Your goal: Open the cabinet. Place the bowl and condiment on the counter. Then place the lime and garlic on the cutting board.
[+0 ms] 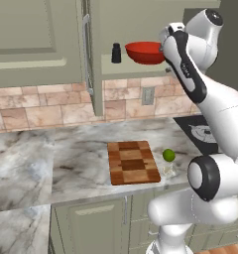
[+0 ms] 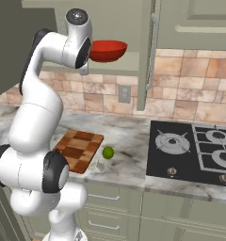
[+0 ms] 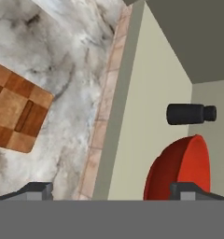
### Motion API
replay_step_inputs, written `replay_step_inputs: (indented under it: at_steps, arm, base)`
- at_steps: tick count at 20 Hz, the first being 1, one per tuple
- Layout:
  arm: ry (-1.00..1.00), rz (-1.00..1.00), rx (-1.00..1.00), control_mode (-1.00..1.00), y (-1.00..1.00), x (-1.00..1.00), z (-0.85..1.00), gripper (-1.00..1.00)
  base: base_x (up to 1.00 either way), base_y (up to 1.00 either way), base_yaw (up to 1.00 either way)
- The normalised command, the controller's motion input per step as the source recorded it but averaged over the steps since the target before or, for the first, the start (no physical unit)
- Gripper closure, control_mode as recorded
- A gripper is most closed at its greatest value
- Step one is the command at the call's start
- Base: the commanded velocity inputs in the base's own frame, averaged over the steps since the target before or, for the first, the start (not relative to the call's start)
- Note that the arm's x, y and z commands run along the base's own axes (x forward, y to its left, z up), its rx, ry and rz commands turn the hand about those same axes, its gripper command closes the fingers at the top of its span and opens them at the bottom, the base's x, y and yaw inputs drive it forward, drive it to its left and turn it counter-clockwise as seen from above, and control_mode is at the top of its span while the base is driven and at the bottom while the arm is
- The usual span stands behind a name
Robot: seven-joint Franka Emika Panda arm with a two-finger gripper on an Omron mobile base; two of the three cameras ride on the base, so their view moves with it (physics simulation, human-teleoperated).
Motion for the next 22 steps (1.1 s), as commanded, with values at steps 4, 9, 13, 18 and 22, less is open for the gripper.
replay_step_inputs:
  at_steps: [4,9,13,18,22]
  arm:
    - [0.02,0.0,0.0,-1.0,-0.09,0.31,-0.09,-1.0]
    - [0.03,0.0,0.0,-1.0,-0.07,0.29,-0.04,-1.0]
    - [0.01,0.0,0.0,-1.0,-0.04,0.32,0.0,-1.0]
    - [0.0,0.0,0.0,-1.0,-0.05,0.32,-0.01,-1.0]
    - [0.0,0.0,0.0,-1.0,-0.05,0.3,-0.05,-1.0]
  base:
    - [0.0,0.0,0.0]
    - [0.0,0.0,0.0]
    - [0.0,0.0,0.0]
    - [0.0,0.0,0.0]
    - [0.0,0.0,0.0]
